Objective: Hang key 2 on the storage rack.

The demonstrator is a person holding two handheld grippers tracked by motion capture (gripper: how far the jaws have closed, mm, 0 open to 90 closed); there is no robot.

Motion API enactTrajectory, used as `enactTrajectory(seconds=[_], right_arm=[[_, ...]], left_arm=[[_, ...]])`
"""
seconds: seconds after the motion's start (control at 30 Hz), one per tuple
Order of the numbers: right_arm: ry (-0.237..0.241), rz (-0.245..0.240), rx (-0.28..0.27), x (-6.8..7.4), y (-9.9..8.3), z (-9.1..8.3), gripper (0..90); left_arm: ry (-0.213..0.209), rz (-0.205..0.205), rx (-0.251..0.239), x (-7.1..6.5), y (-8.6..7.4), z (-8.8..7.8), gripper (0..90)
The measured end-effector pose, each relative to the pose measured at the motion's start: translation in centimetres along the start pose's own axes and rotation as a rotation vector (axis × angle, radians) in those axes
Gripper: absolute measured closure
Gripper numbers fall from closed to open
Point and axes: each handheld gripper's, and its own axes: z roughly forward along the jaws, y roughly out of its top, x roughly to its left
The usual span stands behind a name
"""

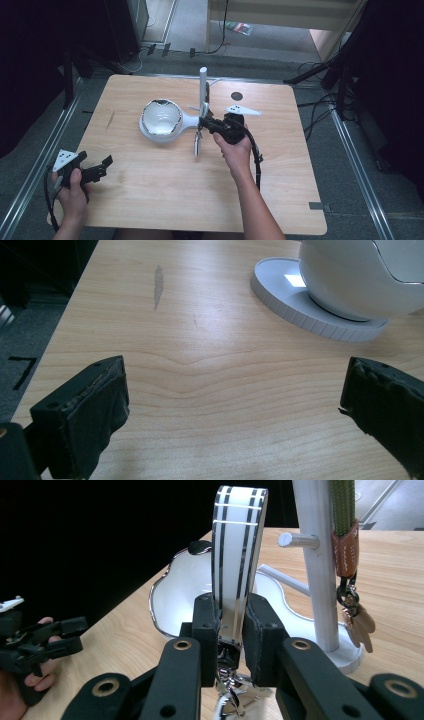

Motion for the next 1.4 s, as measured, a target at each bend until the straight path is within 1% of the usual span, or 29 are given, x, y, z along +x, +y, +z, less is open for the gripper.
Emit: enactTrajectory(seconds=[0.07,0.13,0.17,0.3,0.4,0.53,0.67,0.77,0.87,0.97,1.13,1.27,1.33,1.4], right_arm=[[0.022,0.004,-0.004,-0.4,0.0,0.1,78.3],[0.032,0.029,0.0,-0.7,-0.1,0.3,78.3],[0.045,0.038,-0.003,-0.9,-0.1,0.3,78.3],[0.065,0.055,-0.012,-1.3,-0.1,0.6,78.3],[0.066,0.052,0.013,-1.3,0.3,0.9,78.3],[0.072,0.072,0.004,-1.6,0.7,1.1,78.3],[0.072,0.085,0.013,-2.1,0.6,1.1,78.1],[0.082,0.097,0.008,-2.4,0.6,1.1,77.9],[0.082,0.109,0.005,-2.5,0.6,1.1,77.7],[0.082,0.138,-0.006,-2.7,0.5,1.0,77.4],[0.084,0.154,-0.011,-2.9,0.5,1.0,76.3],[0.067,0.167,-0.023,-3.1,0.4,0.8,75.7],[0.051,0.17,-0.034,-3.4,0.2,0.8,76.1],[0.032,0.186,-0.037,-3.7,0.1,0.7,76.4]], left_arm=[[0.0,0.0,0.0,0.0,0.0,0.0,0.0],[-0.001,0.0,-0.001,0.0,0.0,0.0,0.0],[0.0,0.0,-0.001,0.0,0.0,0.0,0.0],[0.0,0.0,-0.002,0.0,0.0,0.0,0.0],[-0.001,0.0,-0.002,0.0,0.0,0.0,0.0],[-0.001,0.0,-0.002,0.0,0.0,0.0,0.0],[-0.002,0.0,-0.002,0.0,0.0,0.0,0.0],[-0.002,0.0,-0.002,0.0,0.0,0.0,0.0],[-0.001,0.0,-0.002,0.0,0.0,0.0,0.0],[-0.002,0.0,-0.002,0.0,0.0,0.0,0.0],[-0.001,0.0,-0.002,0.0,0.0,0.0,0.0],[-0.001,0.0,-0.002,0.0,0.0,0.0,0.0],[0.0,0.001,-0.003,0.0,0.0,0.0,0.0],[0.0,0.002,-0.003,0.0,0.0,0.0,0.0]])
